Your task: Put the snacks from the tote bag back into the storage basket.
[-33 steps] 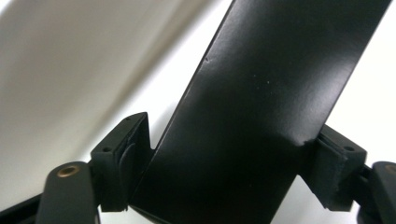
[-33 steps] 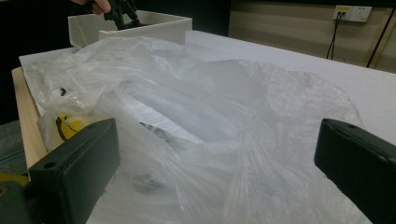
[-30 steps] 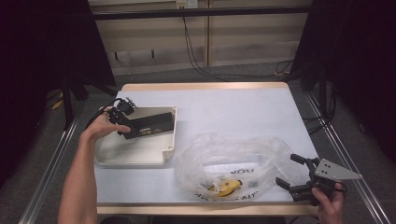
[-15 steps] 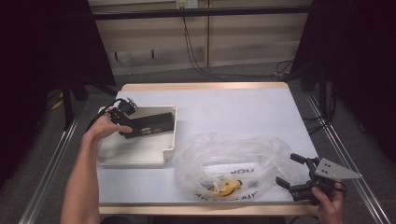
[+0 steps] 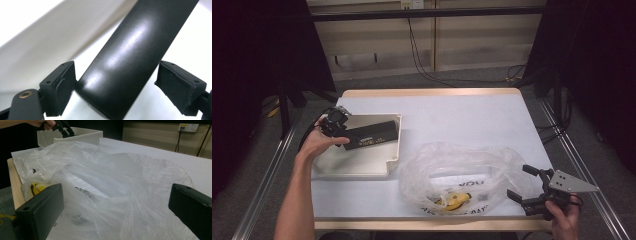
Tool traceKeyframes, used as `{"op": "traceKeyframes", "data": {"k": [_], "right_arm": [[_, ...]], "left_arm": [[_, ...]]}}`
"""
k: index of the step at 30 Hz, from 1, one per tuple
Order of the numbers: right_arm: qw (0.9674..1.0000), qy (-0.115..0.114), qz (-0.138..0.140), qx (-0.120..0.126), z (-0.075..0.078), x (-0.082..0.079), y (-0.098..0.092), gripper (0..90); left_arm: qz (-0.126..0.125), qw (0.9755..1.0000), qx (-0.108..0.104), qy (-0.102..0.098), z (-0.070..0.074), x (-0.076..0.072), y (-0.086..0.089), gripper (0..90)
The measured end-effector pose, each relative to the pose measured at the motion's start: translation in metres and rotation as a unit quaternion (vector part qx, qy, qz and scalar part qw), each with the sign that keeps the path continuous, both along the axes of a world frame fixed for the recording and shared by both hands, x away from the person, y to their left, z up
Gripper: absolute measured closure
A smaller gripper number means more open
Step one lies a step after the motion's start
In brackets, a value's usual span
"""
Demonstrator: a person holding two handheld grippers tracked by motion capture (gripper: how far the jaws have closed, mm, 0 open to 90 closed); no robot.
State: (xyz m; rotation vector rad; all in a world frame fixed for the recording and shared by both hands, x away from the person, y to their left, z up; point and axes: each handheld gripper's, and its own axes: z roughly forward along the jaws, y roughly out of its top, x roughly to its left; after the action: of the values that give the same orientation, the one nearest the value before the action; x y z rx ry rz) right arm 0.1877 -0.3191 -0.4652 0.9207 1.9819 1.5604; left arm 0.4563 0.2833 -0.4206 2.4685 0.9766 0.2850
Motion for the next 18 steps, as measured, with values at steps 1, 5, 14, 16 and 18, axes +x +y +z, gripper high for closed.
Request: {"op": "traceKeyframes", "data": {"k": [1, 5, 14, 16, 18], "right_arm": [[1.0, 0.0, -0.001, -0.001, 0.0, 0.001, 0.0, 0.0], [1.0, 0.0, 0.005, -0.002, 0.001, 0.002, 0.001, 0.0], [1.0, -0.003, 0.003, -0.004, 0.002, 0.001, 0.002, 0.0], [1.0, -0.002, 0.007, -0.005, 0.002, 0.0, 0.001, 0.0], [1.0, -0.006, 0.006, -0.004, 0.003, -0.001, 0.002, 0.0]], "left_arm": [[0.007, 1.0, -0.003, -0.003, 0.001, -0.003, 0.001, 17.5], [0.027, 0.999, -0.02, -0.03, 0.007, -0.016, 0.006, 19.3], [0.038, 0.9946, -0.047, -0.085, 0.021, -0.047, 0.014, 29.7], [0.048, 0.9927, -0.053, -0.097, 0.02, -0.055, 0.016, 35.3], [0.061, 0.9899, -0.07, -0.108, 0.017, -0.064, 0.018, 42.5]]}}
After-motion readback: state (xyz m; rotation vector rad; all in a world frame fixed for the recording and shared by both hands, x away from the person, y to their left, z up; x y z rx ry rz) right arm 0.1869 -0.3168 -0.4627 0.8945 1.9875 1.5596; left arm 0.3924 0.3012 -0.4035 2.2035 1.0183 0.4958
